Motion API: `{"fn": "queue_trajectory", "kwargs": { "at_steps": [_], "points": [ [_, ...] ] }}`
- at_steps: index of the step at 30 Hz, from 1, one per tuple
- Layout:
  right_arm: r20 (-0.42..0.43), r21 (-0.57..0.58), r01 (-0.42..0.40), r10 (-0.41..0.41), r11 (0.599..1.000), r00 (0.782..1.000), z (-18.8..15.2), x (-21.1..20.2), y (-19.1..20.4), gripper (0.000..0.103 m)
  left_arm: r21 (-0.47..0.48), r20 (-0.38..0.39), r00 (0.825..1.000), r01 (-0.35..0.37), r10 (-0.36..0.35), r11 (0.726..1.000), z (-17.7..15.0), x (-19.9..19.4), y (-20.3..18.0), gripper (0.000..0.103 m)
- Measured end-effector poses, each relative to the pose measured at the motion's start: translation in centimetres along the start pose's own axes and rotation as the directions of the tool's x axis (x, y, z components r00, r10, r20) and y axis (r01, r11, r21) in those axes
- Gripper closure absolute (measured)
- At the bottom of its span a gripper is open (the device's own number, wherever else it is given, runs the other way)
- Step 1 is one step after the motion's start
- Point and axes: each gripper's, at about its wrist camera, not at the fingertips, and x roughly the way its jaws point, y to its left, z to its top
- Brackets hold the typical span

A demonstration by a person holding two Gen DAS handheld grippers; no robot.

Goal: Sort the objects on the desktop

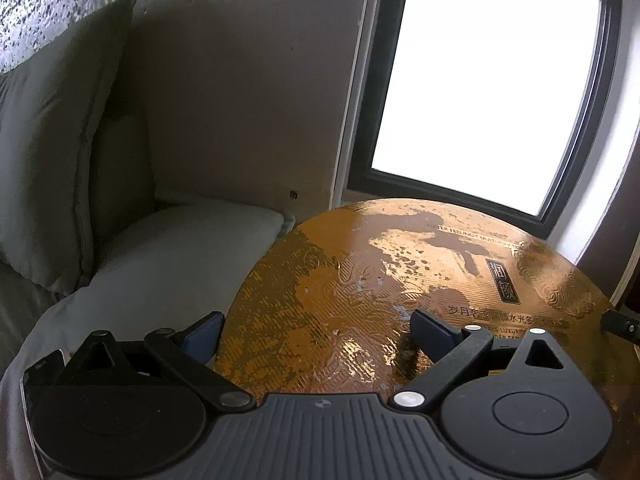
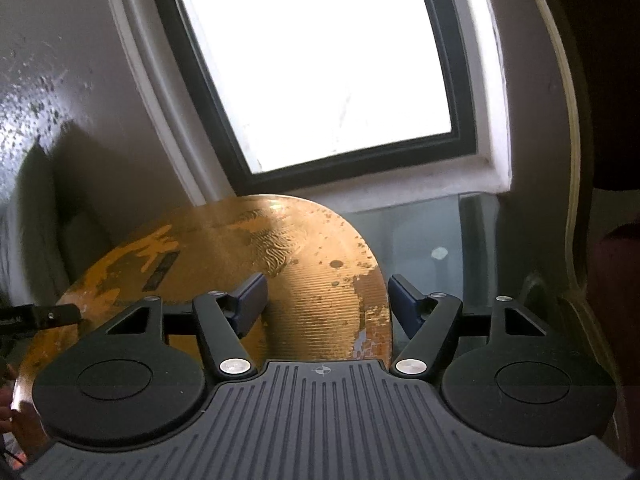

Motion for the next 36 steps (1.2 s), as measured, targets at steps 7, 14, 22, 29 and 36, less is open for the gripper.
{"fn": "queue_trajectory", "kwargs": {
  "at_steps": [7,14,22,29,36],
  "points": [
    [0.012,-0.047,0.038,-0.037,0.998,0.999,-1.1,-0.4,0.8,0.031,0.01,0.004,1.0,0.006,-0.006,1.0,-1.4,0.0,0.2,0.005],
    [-0.045,0.018,0.041,-0.04,0.999,0.998,-1.1,0.2,-0.3,0.029,-0.019,-0.045,0.999,0.011,-0.012,1.0,-0.5,0.9,0.6,0.006],
    [-0.026,0.03,0.054,-0.053,0.998,0.998,1.6,-1.4,0.8,0.018,0.003,-0.038,0.995,-0.092,0.092,0.996,1.2,-0.5,1.2,0.004],
    [-0.067,-0.027,0.032,-0.033,0.999,0.997,1.6,-3.0,2.5,0.028,-0.064,-0.103,0.965,-0.247,0.24,0.967,1.2,0.4,4.3,0.005],
    [-0.107,-0.075,0.005,-0.013,0.997,0.994,1.1,-4.5,4.1,0.03,-0.032,-0.133,0.962,-0.244,0.238,0.969,2.0,2.4,4.6,0.0]
  ]
}}
